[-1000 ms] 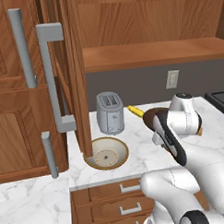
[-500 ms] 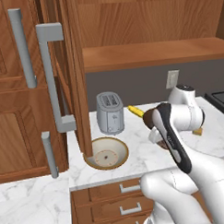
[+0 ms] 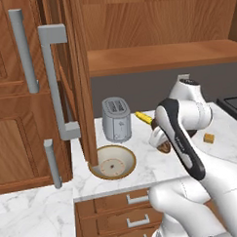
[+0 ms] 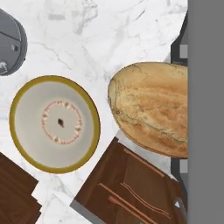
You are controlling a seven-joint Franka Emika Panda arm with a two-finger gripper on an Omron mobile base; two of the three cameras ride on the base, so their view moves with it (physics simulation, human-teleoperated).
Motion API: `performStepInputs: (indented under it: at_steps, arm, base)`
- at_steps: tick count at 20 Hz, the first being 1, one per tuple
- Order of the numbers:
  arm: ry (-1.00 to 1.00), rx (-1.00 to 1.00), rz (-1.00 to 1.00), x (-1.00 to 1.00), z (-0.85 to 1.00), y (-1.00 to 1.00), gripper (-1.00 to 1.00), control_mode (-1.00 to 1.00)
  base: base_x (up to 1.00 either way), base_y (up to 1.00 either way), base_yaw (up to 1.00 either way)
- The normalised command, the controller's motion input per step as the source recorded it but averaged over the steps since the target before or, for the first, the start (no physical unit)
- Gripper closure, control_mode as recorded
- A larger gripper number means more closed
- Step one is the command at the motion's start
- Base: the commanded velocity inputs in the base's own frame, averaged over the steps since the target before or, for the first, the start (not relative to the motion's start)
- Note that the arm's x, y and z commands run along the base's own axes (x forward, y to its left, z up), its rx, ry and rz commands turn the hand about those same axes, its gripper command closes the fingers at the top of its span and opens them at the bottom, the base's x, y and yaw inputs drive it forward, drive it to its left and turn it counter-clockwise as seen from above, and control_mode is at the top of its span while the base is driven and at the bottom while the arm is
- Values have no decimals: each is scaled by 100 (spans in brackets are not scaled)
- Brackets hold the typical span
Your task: Pick both bowls and place them on the counter. Then place the bread in one bowl and place the cake in the other bowl.
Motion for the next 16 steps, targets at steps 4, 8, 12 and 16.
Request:
performStepInputs:
  at_steps: [4,8,12,16]
  arm:
    - [-20,5,10,5,0,62,100,-100]
    - [-18,2,6,5,-9,63,100,-100]
    - [-16,0,0,13,-25,49,100,-100]
    - [-5,3,0,22,-12,40,100,-100]
  base:
    - [0,0,0]
    - [0,0,0]
    - [0,0,0]
    - [0,0,0]
